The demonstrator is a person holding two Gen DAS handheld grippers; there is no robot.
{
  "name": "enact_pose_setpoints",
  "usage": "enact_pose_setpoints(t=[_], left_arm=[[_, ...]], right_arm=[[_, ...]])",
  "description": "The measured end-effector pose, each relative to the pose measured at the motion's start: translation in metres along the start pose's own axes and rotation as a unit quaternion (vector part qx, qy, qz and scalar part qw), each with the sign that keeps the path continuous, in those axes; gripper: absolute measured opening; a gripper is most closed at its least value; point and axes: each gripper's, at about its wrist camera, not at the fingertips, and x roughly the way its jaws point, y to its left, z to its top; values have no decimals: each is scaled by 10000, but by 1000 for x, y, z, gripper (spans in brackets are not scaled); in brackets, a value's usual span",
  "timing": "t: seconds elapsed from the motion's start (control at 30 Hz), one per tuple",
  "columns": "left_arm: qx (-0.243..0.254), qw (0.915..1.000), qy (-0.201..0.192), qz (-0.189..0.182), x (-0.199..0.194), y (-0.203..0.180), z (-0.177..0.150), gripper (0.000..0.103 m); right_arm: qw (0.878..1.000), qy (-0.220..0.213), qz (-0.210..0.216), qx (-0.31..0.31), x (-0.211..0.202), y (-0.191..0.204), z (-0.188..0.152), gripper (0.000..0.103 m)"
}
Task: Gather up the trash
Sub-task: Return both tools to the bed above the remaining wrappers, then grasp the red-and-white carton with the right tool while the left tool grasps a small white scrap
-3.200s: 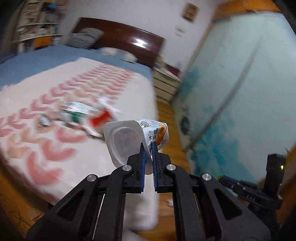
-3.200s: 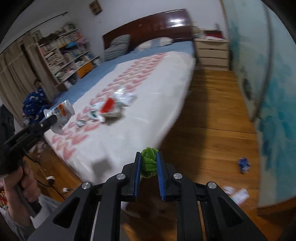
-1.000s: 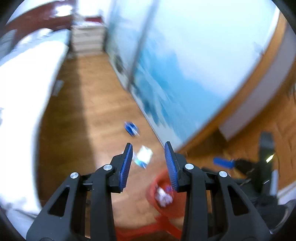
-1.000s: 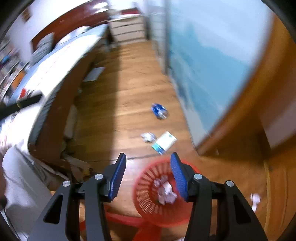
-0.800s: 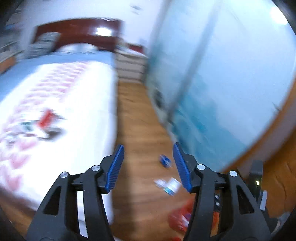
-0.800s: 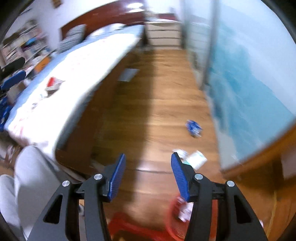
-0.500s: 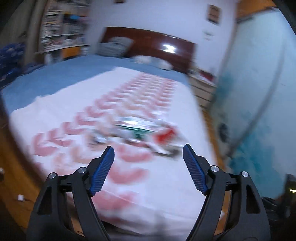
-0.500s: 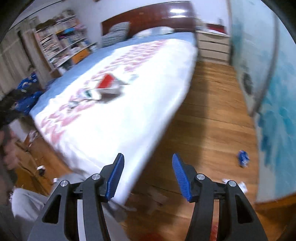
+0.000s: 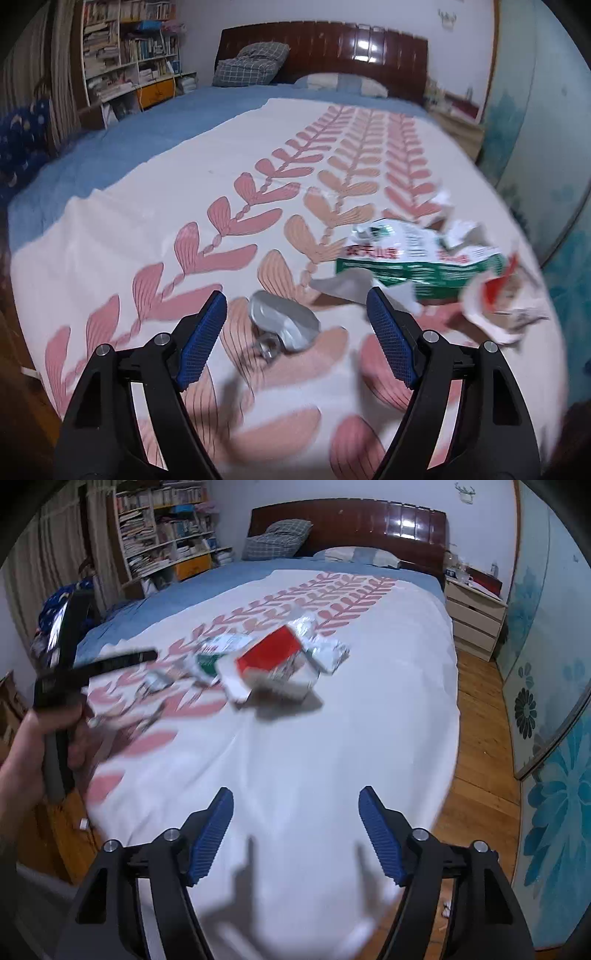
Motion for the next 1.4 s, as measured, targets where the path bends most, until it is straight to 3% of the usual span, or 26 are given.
enact_pose_setpoints(t=[0.1, 0.2, 0.37, 0.43, 0.63, 0.7, 0.8, 0.83, 0.93, 1.07, 1.33, 1.4], left_arm=[[-72, 9991, 425, 26, 18, 3, 3, 78], [-281, 9972, 666, -210, 32, 11, 5, 78], [-558, 9927, 974, -443, 49, 20, 3, 78], [-566, 9904, 1196, -389, 58, 19, 0, 78], [-392, 9906, 1285, -242, 65, 11, -2, 77], [-480, 9904, 1255, -332, 64, 15, -2, 72], [-660, 9902, 1195, -298, 64, 21, -1, 43], [-707, 9901, 1168, -341, 65, 22, 0, 38], [-849, 9892, 1108, -455, 63, 25, 0, 31], [-1067, 9867, 994, -722, 59, 29, 1, 11], [-1074, 9892, 709, -702, 42, 20, 5, 4], [-1069, 9894, 653, -736, 38, 18, 5, 4]], right_arm=[[9985, 21, 255, 484, 31, -7, 28, 73], [9924, 26, 555, 1094, 54, -20, 49, 73], [9859, -23, 703, 1520, 81, -29, 72, 75], [9834, 79, 736, 1655, 97, -32, 77, 76], [9792, 166, 894, 1814, 117, -29, 79, 76], [9779, 135, 973, 1847, 114, -28, 78, 76], [9781, 101, 1051, 1796, 113, -29, 80, 76], [9795, 81, 1030, 1727, 114, -28, 84, 76], [9817, 50, 1005, 1615, 115, -27, 91, 76], [9858, 41, 916, 1404, 126, -22, 103, 80], [9901, -5, 897, 1080, 143, -1, 112, 80], [9916, 54, 849, 974, 146, 4, 112, 71]])
